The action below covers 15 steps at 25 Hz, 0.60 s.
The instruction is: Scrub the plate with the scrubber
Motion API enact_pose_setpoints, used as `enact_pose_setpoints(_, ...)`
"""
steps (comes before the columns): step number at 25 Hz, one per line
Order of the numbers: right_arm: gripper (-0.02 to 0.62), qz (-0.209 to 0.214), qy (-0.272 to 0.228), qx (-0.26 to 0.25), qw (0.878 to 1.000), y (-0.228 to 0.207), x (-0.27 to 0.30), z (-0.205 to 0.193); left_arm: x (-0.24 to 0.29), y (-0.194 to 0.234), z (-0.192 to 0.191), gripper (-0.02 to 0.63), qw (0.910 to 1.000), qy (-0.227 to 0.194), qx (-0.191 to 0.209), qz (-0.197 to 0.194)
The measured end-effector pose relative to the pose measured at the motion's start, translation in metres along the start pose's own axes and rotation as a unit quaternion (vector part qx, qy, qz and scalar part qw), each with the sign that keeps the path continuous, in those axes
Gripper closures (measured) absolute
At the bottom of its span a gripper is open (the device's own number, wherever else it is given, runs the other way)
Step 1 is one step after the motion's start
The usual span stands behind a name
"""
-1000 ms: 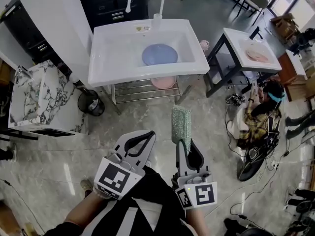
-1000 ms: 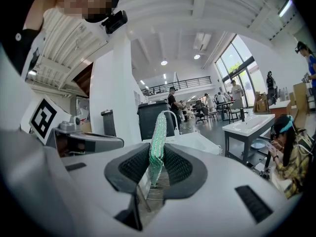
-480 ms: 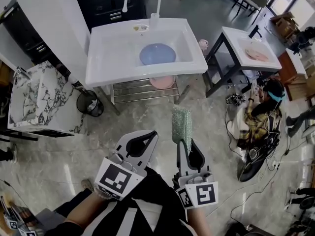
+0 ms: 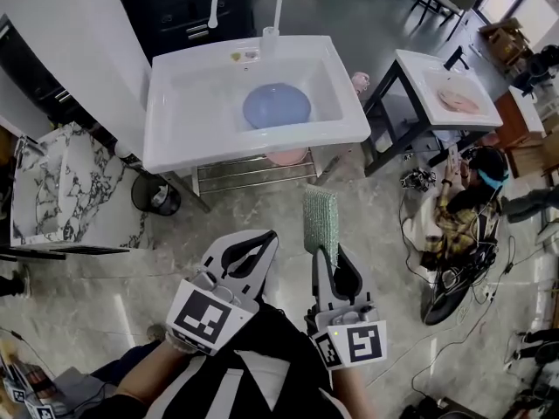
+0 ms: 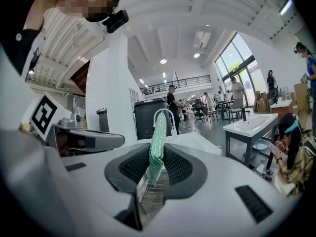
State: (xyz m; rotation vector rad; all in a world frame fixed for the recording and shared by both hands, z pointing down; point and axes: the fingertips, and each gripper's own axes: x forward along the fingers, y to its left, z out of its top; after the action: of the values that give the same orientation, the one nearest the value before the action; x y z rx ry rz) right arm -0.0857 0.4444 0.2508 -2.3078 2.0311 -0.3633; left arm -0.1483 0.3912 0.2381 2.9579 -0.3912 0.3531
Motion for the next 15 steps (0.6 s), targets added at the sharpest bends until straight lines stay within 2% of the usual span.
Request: enact_pose_setpoints(15,0.505,-0.017,0.010,-0.007,1.000,-0.041,0.115,0.034,0.086,0.096,0.033,0.607,0.9997,0.004,-0.017,-0.017)
